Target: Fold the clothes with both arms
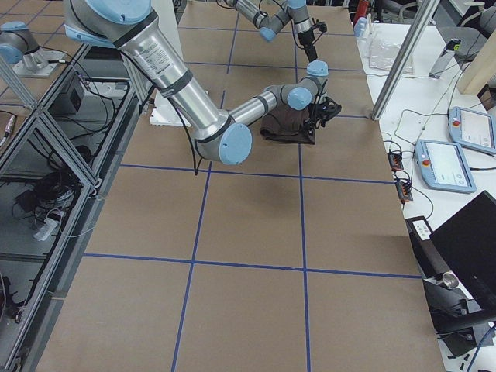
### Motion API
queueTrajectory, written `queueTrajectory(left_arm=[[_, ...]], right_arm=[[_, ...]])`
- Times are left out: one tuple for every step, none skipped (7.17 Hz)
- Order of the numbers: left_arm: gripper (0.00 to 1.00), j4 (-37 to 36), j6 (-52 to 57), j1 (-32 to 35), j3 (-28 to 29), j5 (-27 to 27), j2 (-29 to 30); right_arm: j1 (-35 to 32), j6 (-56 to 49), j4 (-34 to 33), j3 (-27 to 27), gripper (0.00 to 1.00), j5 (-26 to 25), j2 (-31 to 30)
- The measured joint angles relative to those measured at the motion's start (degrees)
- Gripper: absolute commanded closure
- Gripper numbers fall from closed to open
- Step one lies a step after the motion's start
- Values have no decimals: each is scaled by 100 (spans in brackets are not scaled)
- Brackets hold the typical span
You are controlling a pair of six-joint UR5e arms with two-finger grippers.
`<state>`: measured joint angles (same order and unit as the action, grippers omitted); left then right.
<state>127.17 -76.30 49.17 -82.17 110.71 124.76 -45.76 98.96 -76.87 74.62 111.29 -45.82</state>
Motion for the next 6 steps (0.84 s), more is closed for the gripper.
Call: queueTrajectory(left_arm=[[9, -22, 1, 18, -27, 50, -11], [9, -44, 8, 50, -38, 73, -20], [9, -62, 19, 94, -41, 84, -26], [9, -72, 22, 134, -43, 91, -27], [9, -76, 15, 164, -44, 127, -25], [9, -76, -4, 191, -44, 232, -25]], right_arm=[[238, -367, -7, 179, 0, -61, -87], [524, -817, -8, 232, 0, -262, -110], [718, -1394, -4, 236, 0, -473, -107], [801, -1881, -2, 233, 0, -563, -115], [814, -2257, -19, 231, 0, -582, -132], [801, -2528, -42, 230, 0, -583, -162]])
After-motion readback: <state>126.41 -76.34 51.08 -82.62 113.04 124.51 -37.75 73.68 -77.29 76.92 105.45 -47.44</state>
